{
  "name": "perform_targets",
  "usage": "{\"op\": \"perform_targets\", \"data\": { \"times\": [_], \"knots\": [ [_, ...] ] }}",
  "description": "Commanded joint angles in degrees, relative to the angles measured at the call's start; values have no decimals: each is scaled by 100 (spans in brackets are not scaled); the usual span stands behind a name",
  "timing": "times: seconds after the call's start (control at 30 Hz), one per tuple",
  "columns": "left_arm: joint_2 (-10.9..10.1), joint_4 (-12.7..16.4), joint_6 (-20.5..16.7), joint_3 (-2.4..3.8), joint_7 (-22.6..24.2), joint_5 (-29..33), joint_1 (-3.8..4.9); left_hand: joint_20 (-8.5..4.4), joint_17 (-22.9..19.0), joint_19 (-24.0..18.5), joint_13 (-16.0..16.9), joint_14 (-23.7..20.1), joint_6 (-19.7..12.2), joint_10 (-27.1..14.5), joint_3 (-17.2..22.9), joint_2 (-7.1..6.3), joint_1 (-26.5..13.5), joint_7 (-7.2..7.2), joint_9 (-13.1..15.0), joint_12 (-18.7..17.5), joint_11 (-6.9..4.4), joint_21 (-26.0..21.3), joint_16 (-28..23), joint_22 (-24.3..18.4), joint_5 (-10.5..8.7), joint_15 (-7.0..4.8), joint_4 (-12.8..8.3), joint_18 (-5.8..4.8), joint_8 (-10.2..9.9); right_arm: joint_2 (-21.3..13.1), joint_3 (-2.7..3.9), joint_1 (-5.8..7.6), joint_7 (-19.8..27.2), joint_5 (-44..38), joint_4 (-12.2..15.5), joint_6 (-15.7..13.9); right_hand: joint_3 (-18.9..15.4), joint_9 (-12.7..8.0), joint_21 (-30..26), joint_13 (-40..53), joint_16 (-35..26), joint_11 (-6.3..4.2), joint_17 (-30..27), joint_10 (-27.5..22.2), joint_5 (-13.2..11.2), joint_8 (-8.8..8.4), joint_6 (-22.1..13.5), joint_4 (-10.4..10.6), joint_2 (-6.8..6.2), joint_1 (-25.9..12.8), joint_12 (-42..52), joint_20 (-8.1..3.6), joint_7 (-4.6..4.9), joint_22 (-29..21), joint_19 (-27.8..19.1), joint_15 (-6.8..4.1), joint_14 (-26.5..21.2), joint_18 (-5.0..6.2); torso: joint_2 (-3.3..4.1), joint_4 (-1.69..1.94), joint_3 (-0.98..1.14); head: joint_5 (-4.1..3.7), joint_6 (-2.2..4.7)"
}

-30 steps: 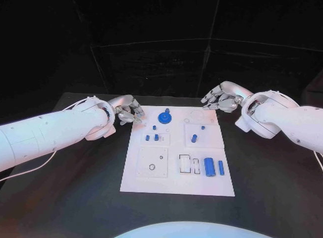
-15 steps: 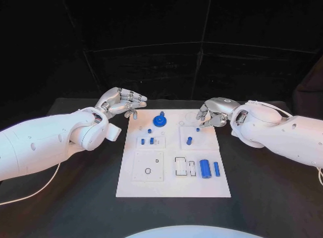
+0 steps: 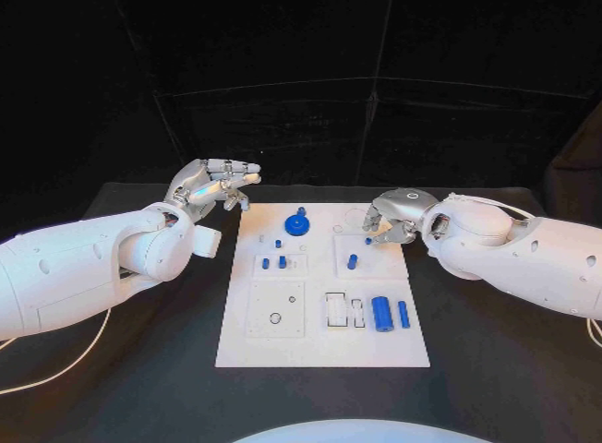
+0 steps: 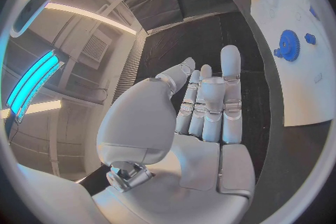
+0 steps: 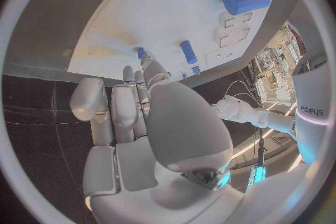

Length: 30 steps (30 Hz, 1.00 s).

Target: Assemble the parts on the task board

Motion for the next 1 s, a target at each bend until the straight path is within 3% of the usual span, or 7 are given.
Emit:
{"op": "perform_targets", "data": {
  "times": [0.03,0.43,0.57,0.73,0.87,0.93,1.0],
  "knots": [
    [-6,29,73,4,190,263,6,-2,-7,-51,7,-39,51,28,-22,20,-30,-3,-2,29,3,-22,-37,-5,-17,13,14,32,23,39,1,-6,-23,-190,-30,199,101,11,26,-70,39,15,32,50,-29,-31,57,-13,-38,27,-46,31,22,34,26,45,121,43,6,-3,0,10,-9],
    [-10,42,59,3,157,277,5,-3,-33,-53,8,-51,54,31,-28,18,-27,-2,-2,34,2,-29,-50,-10,-17,12,13,32,25,131,-1,-87,-13,-187,-146,394,823,16,131,-411,115,-4,102,307,-236,-72,262,-92,-43,91,-141,16,15,175,97,24,138,19,1,2,4,18,-43],
    [-12,38,53,2,147,278,5,-3,-38,-54,7,-55,54,31,-28,18,-23,-1,-2,35,2,-31,-52,-11,-17,11,11,32,25,149,-1,-108,-19,-184,-161,477,1062,13,156,-487,115,-5,87,379,-244,-87,308,-100,-119,17,-174,11,9,208,109,16,138,13,2,-2,1,25,-50],
    [-13,26,55,2,146,278,5,-9,-50,-56,6,-68,63,31,-8,56,24,-3,-3,47,-2,-50,-54,-26,-15,6,-4,33,29,174,-1,-121,-18,-173,-179,518,1698,8,172,-521,120,-7,64,468,-263,-110,342,-110,-362,-239,-264,14,12,232,103,17,132,12,4,-5,0,28,-54],
    [-11,11,56,2,143,278,5,-9,-50,-56,6,-68,63,31,-8,56,24,-3,-3,47,-2,-50,-54,-26,-15,6,-4,33,29,200,-1,-126,-11,-164,-192,503,1728,8,173,-520,120,-8,62,474,-263,-109,346,-108,-366,-251,-266,13,13,234,104,18,131,12,1,-1,-1,23,-65],
    [-11,7,56,2,141,278,5,-9,-50,-56,6,-68,63,31,-8,56,24,-3,-3,47,-2,-50,-54,-26,-15,6,-4,33,29,208,-1,-127,-9,-158,-194,492,2040,8,177,-518,121,-14,48,499,-275,-113,346,-126,-508,-393,-299,12,22,243,102,24,129,14,1,-1,-2,26,-68],
    [-12,2,58,2,138,278,5,-9,-50,-56,6,-68,63,31,-8,56,24,-3,-3,47,-2,-50,-54,-26,-15,6,-4,33,29,219,-1,-128,-7,-143,-198,462,2091,9,178,-517,122,-12,47,504,-277,-111,349,-125,-524,-420,-303,13,21,244,102,24,129,13,2,1,-3,26,-71]
  ]
}}
